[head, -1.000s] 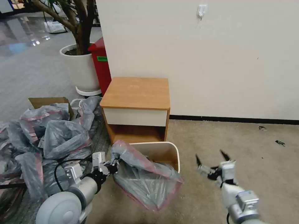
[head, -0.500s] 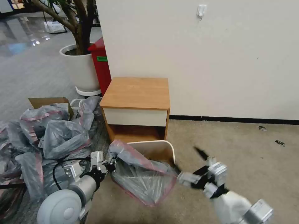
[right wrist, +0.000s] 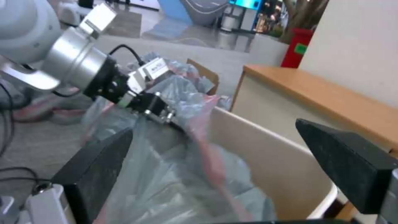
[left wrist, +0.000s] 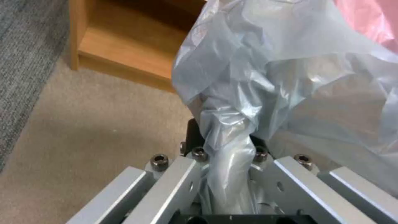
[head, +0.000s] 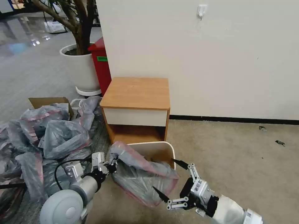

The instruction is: Pick up the garbage bag from the table and place it over the trash can.

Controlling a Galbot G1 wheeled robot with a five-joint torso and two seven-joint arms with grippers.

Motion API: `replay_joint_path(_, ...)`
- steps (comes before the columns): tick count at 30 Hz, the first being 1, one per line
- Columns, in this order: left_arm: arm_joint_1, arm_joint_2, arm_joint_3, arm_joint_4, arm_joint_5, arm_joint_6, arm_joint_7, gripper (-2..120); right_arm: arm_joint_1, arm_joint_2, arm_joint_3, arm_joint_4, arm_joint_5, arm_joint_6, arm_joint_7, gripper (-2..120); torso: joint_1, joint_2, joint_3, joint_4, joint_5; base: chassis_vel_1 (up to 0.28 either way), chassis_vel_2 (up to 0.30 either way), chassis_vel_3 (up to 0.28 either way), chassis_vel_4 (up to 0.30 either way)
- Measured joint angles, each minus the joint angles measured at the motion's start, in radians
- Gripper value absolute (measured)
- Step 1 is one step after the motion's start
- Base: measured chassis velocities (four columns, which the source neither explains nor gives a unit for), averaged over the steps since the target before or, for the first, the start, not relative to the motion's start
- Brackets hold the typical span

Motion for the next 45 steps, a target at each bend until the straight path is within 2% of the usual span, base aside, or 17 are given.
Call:
replay_joint_path(7, 0.011, -0.001, 0.001, -0.017, 0.000, 0.000, 0.002, 3, 0.035, 0.027, -0.003, -0.038, -0.178, 0.121, 0.036, 97, 0.000, 0.000, 0.000, 0.0000, 0.0000, 0.000, 0.000, 0.000, 0.000)
replay_joint_path(18, 0.026, -0.006, 0.003, -0.039, 0.000, 0.000, 0.003, 3, 0.059, 0.045, -0.022, -0.101, -0.206, 0.149, 0.054, 88, 0.000, 0.000, 0.000, 0.0000, 0.0000, 0.000, 0.000, 0.000, 0.000)
replay_joint_path(22, 0.029, -0.006, 0.004, -0.041, 0.004, 0.001, 0.004, 3, 0.060, 0.051, -0.028, -0.108, -0.206, 0.161, 0.059, 69, 0.000, 0.000, 0.000, 0.0000, 0.0000, 0.000, 0.000, 0.000, 0.000)
replay_joint_path(25, 0.030, -0.006, 0.004, -0.042, 0.006, 0.001, 0.004, 3, 0.057, 0.052, -0.029, -0.109, -0.206, 0.169, 0.060, 63, 0.000, 0.000, 0.000, 0.0000, 0.0000, 0.000, 0.000, 0.000, 0.000)
replay_joint_path(31, 0.032, -0.007, 0.006, -0.041, 0.019, 0.001, 0.006, 3, 0.051, 0.056, -0.035, -0.115, -0.205, 0.182, 0.061, 39, 0.000, 0.000, 0.000, 0.0000, 0.0000, 0.000, 0.000, 0.000, 0.000)
replay_joint_path(32, 0.032, -0.007, 0.006, -0.041, 0.019, 0.001, 0.006, 3, 0.051, 0.056, -0.035, -0.115, -0.205, 0.182, 0.061, 39, 0.000, 0.000, 0.000, 0.0000, 0.0000, 0.000, 0.000, 0.000, 0.000)
replay_joint_path(34, 0.032, -0.007, 0.006, -0.040, 0.020, 0.001, 0.007, 3, 0.050, 0.056, -0.037, -0.118, -0.204, 0.185, 0.062, 29, 0.000, 0.000, 0.000, 0.0000, 0.0000, 0.000, 0.000, 0.000, 0.000)
replay_joint_path(36, 0.032, -0.007, 0.006, -0.040, 0.020, 0.001, 0.007, 3, 0.050, 0.057, -0.038, -0.120, -0.204, 0.186, 0.063, 26, 0.000, 0.000, 0.000, 0.0000, 0.0000, 0.000, 0.000, 0.000, 0.000)
replay_joint_path(39, 0.032, -0.006, 0.007, -0.040, 0.019, 0.002, 0.008, 3, 0.050, 0.060, -0.041, -0.124, -0.203, 0.188, 0.065, 11, 0.000, 0.000, 0.000, 0.0000, 0.0000, 0.000, 0.000, 0.000, 0.000)
replay_joint_path(40, 0.032, -0.006, 0.007, -0.040, 0.019, 0.002, 0.008, 3, 0.050, 0.060, -0.041, -0.124, -0.203, 0.188, 0.065, 11, 0.000, 0.000, 0.000, 0.0000, 0.0000, 0.000, 0.000, 0.000, 0.000)
replay_joint_path(42, 0.032, -0.004, 0.008, -0.040, 0.019, 0.003, 0.009, 3, 0.049, 0.061, -0.042, -0.127, -0.203, 0.190, 0.066, 1, 0.000, 0.000, 0.000, 0.0000, 0.0000, 0.000, 0.000, 0.000, 0.000)
replay_joint_path(45, 0.032, -0.002, 0.010, -0.039, 0.031, 0.003, 0.014, 3, 0.047, 0.062, -0.043, -0.128, -0.203, 0.193, 0.066, 0, 0.000, 0.000, 0.000, 0.0000, 0.0000, 0.000, 0.000, 0.000, 0.000)
